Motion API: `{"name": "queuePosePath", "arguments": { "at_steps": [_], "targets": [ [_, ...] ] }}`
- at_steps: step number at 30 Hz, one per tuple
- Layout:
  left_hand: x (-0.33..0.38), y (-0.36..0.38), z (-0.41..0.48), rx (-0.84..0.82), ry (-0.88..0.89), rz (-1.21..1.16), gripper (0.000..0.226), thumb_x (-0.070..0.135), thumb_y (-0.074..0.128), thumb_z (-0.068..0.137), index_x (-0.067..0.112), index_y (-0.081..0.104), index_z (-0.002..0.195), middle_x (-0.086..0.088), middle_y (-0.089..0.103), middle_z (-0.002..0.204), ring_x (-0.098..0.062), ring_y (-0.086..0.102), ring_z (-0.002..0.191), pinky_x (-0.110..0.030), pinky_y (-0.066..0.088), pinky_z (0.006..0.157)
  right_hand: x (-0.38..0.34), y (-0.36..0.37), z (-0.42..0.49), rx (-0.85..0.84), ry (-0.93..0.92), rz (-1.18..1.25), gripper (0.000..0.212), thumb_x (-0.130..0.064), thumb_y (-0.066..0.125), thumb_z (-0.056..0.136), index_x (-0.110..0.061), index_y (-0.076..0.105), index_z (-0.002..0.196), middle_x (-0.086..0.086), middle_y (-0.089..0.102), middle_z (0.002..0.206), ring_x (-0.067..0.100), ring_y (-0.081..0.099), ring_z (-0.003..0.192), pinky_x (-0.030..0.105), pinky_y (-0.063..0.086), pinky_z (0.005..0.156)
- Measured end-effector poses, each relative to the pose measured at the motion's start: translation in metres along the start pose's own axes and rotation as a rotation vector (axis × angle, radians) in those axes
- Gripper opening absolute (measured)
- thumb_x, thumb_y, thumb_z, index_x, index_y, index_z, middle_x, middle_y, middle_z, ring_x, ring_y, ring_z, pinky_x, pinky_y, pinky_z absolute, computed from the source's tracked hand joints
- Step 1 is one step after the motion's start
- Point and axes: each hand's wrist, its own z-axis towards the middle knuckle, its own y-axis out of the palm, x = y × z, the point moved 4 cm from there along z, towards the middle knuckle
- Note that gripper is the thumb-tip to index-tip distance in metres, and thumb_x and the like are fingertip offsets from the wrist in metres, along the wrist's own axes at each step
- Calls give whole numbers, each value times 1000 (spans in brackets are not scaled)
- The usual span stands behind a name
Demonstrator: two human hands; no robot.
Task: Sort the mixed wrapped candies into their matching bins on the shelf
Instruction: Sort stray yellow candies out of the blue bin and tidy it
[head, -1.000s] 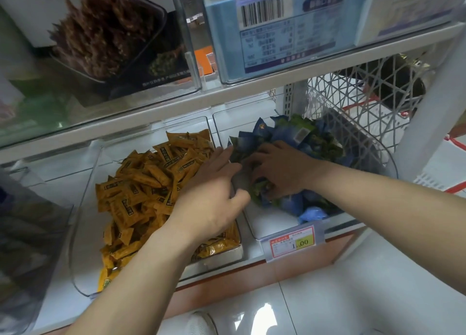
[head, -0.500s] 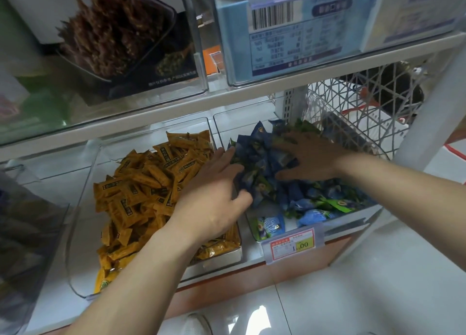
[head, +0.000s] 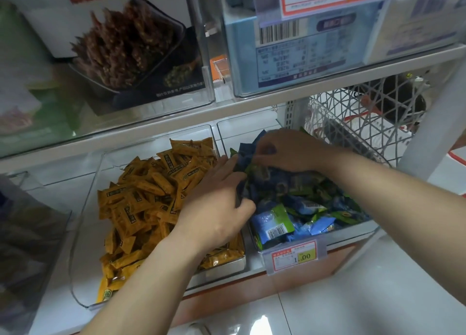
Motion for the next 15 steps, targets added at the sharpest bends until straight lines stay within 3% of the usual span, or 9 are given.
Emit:
{"name": "queuePosePath", "arguments": {
  "at_steps": [1,3,5,7,10,13,15],
  "targets": [
    [1,-1,-1,5,7,-1,50,46,42,79,34,57,125,15,23,160,-8,13,149,-19,15,105,2,9,12,-19,19,-45,43,-64,55,89,-38,63,122,-4,57,129,23,53,123,38,44,98],
    [3,-3,-1,24,25,-11,49,43,43,80,35,55,128,19,27,156,-5,19,145,-10,12,103,2,39,32,-197,50,-180,70,-70,50,88,-41,34,151,1,30,159,29,25,146,47,25,117],
    [3,-5,-1,36,31,-28,49,41,44,81,34,56,128,17,32,152,-4,24,139,0,9,94,-1,62,40,-276,22,-283,80,-76,43,86,-45,17,155,-2,18,165,32,10,149,54,18,119],
    [1,-4,-1,21,25,-31,52,45,43,82,35,54,131,15,31,156,-5,20,143,-5,11,102,0,68,34,-254,-9,-248,76,-76,42,86,-47,23,153,-3,27,162,32,16,147,56,23,116],
    [-2,-1,-1,-16,4,-22,55,51,40,81,40,49,134,15,21,161,-5,11,149,-22,14,115,0,65,2,-262,-88,-152,56,-72,43,87,-50,45,138,-3,50,143,26,39,134,49,37,108],
    [-4,0,-1,-18,-13,-8,57,53,41,80,39,49,135,18,18,161,-2,8,149,-26,17,118,1,59,-30,-303,-123,-136,49,-71,37,88,-44,60,122,-10,65,116,16,58,110,42,49,93],
    [-4,1,-1,-14,-14,-7,59,54,41,80,40,46,137,20,17,161,-1,7,148,-25,16,117,5,50,-43,-362,-89,-92,50,-70,39,89,-39,66,117,-14,67,113,11,61,104,40,50,92]
  ]
}}
